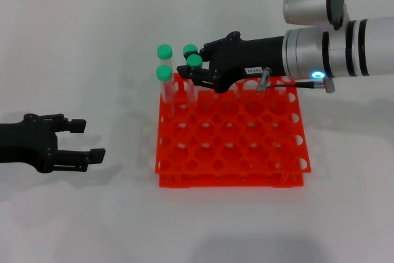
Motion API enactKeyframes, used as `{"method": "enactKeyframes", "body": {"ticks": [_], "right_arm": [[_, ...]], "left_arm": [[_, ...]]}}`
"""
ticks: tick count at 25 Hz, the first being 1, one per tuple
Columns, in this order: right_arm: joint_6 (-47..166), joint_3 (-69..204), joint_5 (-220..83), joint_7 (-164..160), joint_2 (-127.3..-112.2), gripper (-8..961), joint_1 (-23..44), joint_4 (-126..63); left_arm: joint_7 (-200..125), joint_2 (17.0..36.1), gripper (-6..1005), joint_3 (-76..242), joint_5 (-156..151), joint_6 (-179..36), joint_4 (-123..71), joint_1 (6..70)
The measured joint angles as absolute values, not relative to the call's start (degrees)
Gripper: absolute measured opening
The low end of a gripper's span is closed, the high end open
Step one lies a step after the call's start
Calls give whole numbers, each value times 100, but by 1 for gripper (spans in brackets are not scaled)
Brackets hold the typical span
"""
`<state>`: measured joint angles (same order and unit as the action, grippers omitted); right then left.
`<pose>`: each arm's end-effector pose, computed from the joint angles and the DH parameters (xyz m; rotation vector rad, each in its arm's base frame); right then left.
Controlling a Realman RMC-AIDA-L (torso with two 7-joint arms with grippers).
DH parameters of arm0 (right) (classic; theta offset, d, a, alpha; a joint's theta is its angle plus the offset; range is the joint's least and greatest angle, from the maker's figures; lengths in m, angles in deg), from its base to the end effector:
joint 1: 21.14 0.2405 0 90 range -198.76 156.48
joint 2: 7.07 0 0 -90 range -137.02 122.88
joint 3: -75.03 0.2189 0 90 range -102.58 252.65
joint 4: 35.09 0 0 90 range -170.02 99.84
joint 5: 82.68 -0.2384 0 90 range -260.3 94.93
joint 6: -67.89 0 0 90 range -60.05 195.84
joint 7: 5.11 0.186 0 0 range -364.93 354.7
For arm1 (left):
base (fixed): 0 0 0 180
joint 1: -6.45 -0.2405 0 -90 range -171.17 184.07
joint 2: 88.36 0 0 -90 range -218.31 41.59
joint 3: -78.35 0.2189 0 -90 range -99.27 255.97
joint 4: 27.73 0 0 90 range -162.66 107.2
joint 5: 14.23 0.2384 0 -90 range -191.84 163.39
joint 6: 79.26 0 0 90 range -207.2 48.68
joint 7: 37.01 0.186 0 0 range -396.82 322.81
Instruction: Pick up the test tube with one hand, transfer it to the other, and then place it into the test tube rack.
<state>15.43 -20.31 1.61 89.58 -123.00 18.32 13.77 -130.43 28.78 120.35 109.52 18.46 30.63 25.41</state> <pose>0.0820 0.4039 -0.1060 -2.8060 0.3273 0.5257 -0.2838 0.3085 0.0432 -2.7379 -0.8220 -0.3350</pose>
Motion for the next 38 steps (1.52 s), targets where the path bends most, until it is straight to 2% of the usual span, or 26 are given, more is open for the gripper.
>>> {"method": "enactKeyframes", "body": {"ticks": [24,29,34,38], "right_arm": [[1442,-2029,158,8828,-12286,378,1797,1451],[1392,-2025,133,8788,-12281,565,1709,1573],[1293,-1972,155,8738,-12260,644,1228,2121],[1094,-1731,158,8661,-12247,645,729,2606]], "left_arm": [[-13043,2877,862,12027,10952,1838,3063,2552],[-13043,2880,862,12005,10952,1837,3063,2552],[-13000,2895,861,11994,10925,1842,3063,2552],[-12896,2914,861,11916,10808,1877,3063,2533]]}}
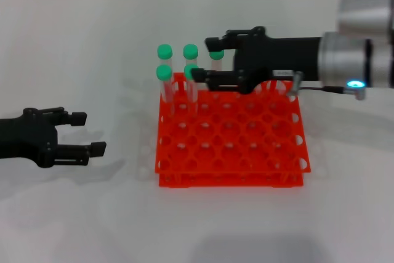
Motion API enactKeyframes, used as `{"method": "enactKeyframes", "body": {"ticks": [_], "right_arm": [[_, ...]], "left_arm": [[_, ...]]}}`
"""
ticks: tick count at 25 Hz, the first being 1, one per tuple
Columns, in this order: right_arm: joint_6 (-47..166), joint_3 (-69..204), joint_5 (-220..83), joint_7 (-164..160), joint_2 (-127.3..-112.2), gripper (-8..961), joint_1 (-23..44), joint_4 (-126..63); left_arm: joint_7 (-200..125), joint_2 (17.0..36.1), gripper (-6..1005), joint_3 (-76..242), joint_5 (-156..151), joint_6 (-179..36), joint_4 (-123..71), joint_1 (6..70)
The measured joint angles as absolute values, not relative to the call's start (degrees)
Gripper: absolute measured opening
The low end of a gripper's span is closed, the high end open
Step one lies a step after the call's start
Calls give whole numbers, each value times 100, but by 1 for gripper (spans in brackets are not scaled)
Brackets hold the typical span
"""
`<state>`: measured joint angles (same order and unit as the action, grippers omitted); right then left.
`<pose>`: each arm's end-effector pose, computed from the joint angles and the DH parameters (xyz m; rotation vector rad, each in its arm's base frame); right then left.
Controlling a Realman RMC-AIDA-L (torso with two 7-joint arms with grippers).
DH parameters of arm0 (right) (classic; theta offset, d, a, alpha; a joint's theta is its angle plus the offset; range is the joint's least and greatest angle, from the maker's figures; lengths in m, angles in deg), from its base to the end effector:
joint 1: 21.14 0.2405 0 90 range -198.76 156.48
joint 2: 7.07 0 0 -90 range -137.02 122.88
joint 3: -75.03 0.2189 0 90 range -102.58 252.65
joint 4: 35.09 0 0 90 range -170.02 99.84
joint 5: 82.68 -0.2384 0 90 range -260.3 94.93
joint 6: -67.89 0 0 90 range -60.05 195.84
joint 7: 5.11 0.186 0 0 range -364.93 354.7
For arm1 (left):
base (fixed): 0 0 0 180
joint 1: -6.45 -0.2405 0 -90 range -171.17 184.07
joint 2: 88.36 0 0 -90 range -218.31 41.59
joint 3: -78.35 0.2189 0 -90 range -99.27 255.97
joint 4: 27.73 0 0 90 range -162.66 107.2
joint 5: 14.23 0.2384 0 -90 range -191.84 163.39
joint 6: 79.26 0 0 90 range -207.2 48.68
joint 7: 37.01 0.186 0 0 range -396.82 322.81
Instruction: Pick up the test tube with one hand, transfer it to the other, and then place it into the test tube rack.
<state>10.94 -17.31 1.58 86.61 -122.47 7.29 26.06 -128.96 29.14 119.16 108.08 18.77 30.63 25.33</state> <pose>0.0880 0.3872 -0.0691 -2.7493 0.2449 0.6401 -0.2804 0.3097 0.0458 -2.7239 -0.7869 -0.3841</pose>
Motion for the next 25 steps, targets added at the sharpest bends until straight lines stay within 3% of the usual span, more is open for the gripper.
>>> {"method": "enactKeyframes", "body": {"ticks": [5,14,25], "right_arm": [[335,-962,161,8620,-12224,646,334,2735],[-560,205,359,8560,-12175,794,-28,2743],[-811,1004,1258,8628,-12160,868,-70,2722]], "left_arm": [[-12851,2914,862,11903,10486,1917,3081,2532],[-12854,2899,864,11904,9765,1983,3116,2568],[-12874,2902,868,11904,9353,1967,3116,2605]]}}
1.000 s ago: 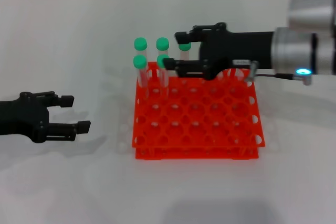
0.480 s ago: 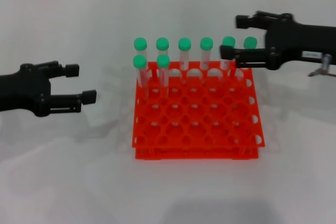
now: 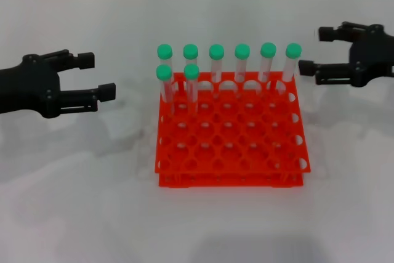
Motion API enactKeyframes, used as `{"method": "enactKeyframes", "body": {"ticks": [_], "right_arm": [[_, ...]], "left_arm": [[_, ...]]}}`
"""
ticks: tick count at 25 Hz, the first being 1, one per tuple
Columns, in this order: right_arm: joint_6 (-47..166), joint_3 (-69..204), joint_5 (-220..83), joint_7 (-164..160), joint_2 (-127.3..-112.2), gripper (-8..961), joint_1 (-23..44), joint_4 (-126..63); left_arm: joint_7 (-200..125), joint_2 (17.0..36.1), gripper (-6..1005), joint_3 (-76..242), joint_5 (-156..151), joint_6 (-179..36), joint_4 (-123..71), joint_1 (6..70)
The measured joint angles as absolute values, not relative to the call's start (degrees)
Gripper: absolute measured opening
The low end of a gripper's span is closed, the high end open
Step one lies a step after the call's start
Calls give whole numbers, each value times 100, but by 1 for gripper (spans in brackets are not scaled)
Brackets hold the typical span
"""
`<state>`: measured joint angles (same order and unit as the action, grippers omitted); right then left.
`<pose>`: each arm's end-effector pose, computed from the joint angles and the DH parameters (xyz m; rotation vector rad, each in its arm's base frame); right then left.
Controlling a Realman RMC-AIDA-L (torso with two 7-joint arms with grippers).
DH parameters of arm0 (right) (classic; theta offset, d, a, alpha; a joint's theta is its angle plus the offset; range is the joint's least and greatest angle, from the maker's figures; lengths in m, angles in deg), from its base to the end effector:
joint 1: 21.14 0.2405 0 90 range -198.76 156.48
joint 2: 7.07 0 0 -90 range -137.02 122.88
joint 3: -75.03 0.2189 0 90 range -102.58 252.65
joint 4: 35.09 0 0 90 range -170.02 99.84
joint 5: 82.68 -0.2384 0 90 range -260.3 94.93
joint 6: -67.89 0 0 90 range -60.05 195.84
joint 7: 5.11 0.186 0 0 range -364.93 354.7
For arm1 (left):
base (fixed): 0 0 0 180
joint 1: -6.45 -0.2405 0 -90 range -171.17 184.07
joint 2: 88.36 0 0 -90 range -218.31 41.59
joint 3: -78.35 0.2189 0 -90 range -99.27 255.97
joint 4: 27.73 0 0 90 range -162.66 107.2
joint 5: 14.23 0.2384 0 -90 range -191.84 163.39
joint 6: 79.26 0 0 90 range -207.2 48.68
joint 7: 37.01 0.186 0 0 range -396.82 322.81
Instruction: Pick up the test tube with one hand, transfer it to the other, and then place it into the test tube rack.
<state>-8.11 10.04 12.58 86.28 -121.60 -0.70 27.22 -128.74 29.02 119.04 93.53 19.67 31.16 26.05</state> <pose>0.1845 0.3851 0.0343 -2.6015 0.4152 0.6071 -0.2364 0.3291 0.0680 -2.6417 -0.6330 -0.7087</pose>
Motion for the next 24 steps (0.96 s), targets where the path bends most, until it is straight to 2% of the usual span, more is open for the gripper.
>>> {"method": "enactKeyframes", "body": {"ticks": [12,24], "right_arm": [[-911,1118,1369,8632,-12120,868,-129,2565],[-991,1111,1499,8633,-12152,868,-188,2563]], "left_arm": [[-12879,2855,870,11904,9294,1959,3090,2605],[-12874,2850,870,11904,9285,1963,3078,2605]]}}
